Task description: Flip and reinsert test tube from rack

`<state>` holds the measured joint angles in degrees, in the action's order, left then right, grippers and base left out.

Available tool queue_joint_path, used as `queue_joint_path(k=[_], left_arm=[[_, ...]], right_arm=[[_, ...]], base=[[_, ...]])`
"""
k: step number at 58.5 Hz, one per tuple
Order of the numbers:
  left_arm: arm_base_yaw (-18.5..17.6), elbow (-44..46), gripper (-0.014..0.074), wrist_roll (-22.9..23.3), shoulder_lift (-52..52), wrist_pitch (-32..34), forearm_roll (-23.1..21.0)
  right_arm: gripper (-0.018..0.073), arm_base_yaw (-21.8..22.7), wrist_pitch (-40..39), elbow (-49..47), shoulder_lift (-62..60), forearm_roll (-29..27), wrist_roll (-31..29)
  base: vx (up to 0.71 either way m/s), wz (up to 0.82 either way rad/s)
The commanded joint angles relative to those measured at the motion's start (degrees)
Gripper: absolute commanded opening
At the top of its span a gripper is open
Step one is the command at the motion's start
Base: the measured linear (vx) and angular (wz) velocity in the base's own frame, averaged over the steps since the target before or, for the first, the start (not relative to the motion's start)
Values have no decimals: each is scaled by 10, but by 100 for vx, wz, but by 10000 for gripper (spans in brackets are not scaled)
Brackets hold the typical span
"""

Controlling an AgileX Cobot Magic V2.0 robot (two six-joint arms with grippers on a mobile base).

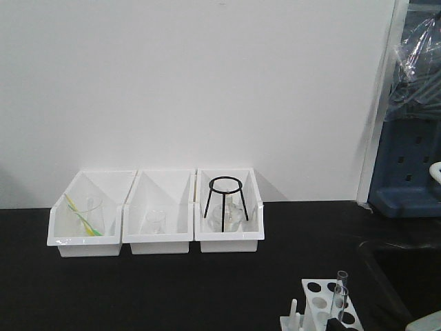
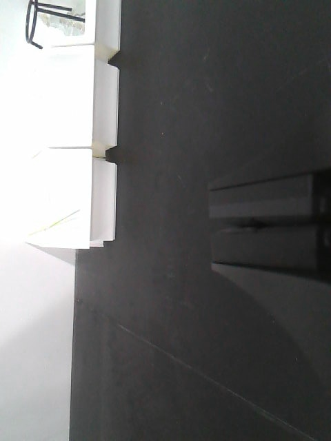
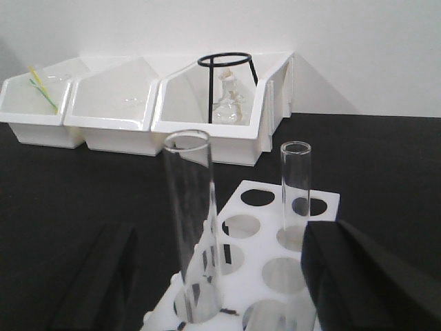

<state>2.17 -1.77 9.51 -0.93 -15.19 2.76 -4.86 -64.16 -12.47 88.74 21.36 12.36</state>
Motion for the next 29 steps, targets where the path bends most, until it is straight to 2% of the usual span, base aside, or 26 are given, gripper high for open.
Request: queue_joint_path(k=[1, 14, 19, 29], left_arm=[[-2, -1, -6, 0, -6, 49, -3], [-2, -1, -6, 0, -6, 49, -3], [-2, -1, -6, 0, -6, 49, -3], [-2, -1, -6, 0, -6, 49, -3]], right_arm=[[536, 2, -126, -34, 9, 10, -16], [532, 2, -96, -93, 45, 53, -18], [519, 2, -80, -109, 51, 53, -19], [439, 2, -69, -115, 58, 52, -19]], base=[[0, 0], [0, 0], [0, 0], [0, 0]])
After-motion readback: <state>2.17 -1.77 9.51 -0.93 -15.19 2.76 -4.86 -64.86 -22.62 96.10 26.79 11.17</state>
